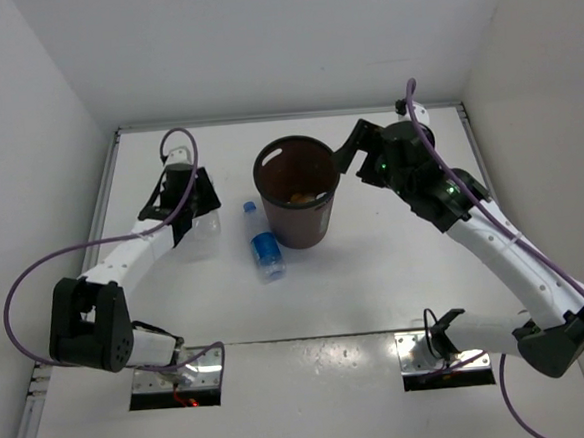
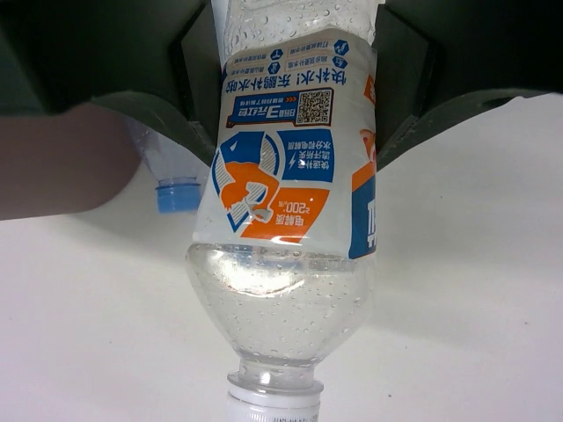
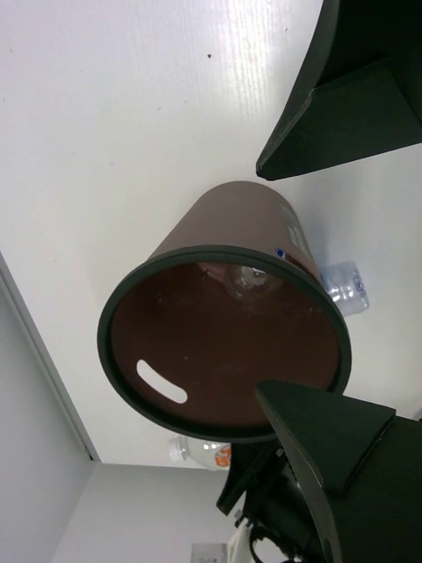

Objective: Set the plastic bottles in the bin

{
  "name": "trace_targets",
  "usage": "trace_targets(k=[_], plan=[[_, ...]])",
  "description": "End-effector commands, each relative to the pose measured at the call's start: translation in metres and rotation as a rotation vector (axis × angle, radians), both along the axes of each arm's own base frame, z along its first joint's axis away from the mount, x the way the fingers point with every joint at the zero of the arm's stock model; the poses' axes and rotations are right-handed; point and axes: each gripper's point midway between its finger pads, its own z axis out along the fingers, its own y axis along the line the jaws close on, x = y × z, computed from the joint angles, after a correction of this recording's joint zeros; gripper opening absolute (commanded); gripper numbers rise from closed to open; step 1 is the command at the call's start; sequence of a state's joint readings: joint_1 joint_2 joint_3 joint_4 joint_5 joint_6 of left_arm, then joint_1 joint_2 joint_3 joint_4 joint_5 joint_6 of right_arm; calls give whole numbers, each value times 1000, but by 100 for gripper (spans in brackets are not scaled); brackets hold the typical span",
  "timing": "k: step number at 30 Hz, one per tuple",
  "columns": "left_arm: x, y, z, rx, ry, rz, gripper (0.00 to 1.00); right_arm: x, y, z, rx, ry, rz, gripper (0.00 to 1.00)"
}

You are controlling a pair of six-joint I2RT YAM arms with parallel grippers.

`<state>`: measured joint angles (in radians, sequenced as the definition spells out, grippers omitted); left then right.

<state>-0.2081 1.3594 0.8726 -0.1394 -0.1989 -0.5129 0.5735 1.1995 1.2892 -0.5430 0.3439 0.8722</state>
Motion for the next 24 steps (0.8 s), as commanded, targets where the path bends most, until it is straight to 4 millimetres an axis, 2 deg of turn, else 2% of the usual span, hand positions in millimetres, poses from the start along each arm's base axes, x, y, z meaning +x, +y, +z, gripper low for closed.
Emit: trace_targets(k=[1,3,7,9,10,11,13,14,16,17,18,21,22,23,24], plan=[[7,1,21,-13,-57,5,31,4,-5,-4,4,-12,-35,98],[14,1,33,-26,-90,20,30,3,-5,-8,7,-2,-39,98],[32,2,82,-56,-209,57,28,5,-8,-8,7,-3,-48,98],[51,-3,119,-90,-288,65,28,5,-8,-8,7,-2,-48,98],[60,-10,149,-142,-344,59,28,3,-10,-9,6,-1,-48,98],[68,-13,156,-160,-354,55,28,3,-10,-13,1,6,-48,98],[81,-17,186,-185,-415,57,28,1,-11,-15,4,17,-52,98],[88,-16,222,-205,-479,69,28,-1,-10,-17,2,27,-44,98],[99,-19,240,-221,-507,71,28,-2,-14,-22,-3,49,-58,98],[102,-20,265,-247,-556,73,28,-4,-16,-26,-20,75,-58,98],[104,-24,271,-269,-565,61,27,-5,-16,-23,-22,78,-58,98],[103,-45,271,-384,-535,-3,25,-9,-19,-25,-47,116,-59,98],[102,-50,263,-416,-509,-14,25,-10,-21,-23,-53,114,-69,98],[100,-61,245,-449,-463,-25,25,-11,-26,-20,-51,112,-78,98],[94,-66,243,-451,-455,-36,25,-12,-29,-17,-49,100,-88,98]])
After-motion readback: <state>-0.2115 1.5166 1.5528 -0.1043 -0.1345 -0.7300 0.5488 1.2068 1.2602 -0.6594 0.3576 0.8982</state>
